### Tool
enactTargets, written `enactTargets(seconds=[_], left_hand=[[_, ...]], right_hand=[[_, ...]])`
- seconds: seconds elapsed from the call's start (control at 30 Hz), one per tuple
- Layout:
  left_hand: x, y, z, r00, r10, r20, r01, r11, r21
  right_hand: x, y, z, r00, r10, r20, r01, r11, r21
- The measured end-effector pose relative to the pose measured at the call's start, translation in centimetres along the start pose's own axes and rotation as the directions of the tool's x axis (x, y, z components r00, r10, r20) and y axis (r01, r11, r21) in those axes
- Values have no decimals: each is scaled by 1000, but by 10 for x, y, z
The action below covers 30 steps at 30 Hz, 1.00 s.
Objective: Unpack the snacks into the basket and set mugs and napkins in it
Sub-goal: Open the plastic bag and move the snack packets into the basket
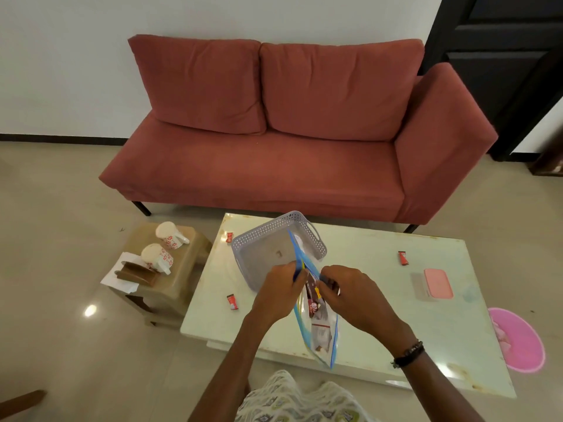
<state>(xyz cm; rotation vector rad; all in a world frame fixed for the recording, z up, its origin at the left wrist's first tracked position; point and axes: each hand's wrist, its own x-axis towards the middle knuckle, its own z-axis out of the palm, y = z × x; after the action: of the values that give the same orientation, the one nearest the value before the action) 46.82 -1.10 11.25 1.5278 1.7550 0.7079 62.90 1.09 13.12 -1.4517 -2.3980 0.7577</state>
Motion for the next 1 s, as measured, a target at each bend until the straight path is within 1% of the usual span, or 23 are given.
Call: enactTargets(seconds=[0.07, 0.1, 0.2, 0.27, 0.37, 0.43, 0.5, 0.57, 0.6, 0.67, 0.7, 0.8, 0.83, 0.87, 0.9, 0.93, 0.97, 1.0], left_hand=[[3, -3, 2, 999, 20, 32, -20, 1000, 20], [2, -4, 4, 998, 33, 53, -35, 999, 37], [-4, -2, 10, 993, 70, 92, -74, 996, 42], [-7, -1, 10, 994, 58, 90, -60, 998, 10], [-11, -4, 3, 999, -18, 36, 22, 994, -107], [-14, -8, -4, 995, -96, -36, 89, 983, -160], [-17, -15, -11, 975, -181, -131, 156, 971, -182], [-18, -22, -17, 953, -233, -192, 192, 959, -207], [-19, -24, -18, 951, -240, -193, 198, 957, -214], [-19, -23, -16, 956, -236, -173, 198, 957, -212], [-19, -21, -12, 957, -234, -170, 195, 956, -220], [-16, -16, -3, 943, -261, -207, 202, 942, -269], [-15, -16, -2, 938, -271, -218, 207, 939, -276], [-14, -17, -1, 935, -278, -220, 212, 936, -280], [-14, -18, 0, 935, -283, -213, 219, 935, -280], [-14, -19, 0, 937, -283, -204, 224, 936, -270], [-15, -20, 0, 939, -282, -198, 229, 940, -253], [-16, -21, -1, 939, -281, -200, 232, 944, -235]], right_hand=[[2, 3, 0, 997, 41, -60, -47, 994, -98], [4, 5, 0, 995, 48, -82, -57, 992, -116], [15, 2, 2, 996, 15, -89, -25, 995, -102], [22, -2, 3, 997, -2, -76, -5, 995, -99], [27, 0, 3, 993, 37, -110, -47, 995, -88], [29, 7, 0, 980, 108, -167, -124, 989, -86], [30, 18, -4, 963, 175, -205, -200, 974, -104], [29, 27, -8, 955, 220, -199, -249, 960, -130], [28, 30, -8, 956, 230, -183, -257, 956, -139], [25, 32, -6, 959, 223, -175, -247, 960, -131], [22, 30, -4, 957, 204, -205, -229, 967, -110], [11, 15, -3, 931, 79, -357, -90, 996, -15], [7, 10, -3, 927, 27, -375, -32, 999, -5], [3, 5, -1, 940, -21, -342, 18, 1000, -14], [1, 1, 3, 968, -54, -244, 45, 998, -40], [1, -2, 9, 993, -75, -91, 67, 994, -89], [3, -4, 17, 994, -83, 65, 93, 981, -172], [8, -5, 27, 978, -87, 192, 136, 957, -257]])
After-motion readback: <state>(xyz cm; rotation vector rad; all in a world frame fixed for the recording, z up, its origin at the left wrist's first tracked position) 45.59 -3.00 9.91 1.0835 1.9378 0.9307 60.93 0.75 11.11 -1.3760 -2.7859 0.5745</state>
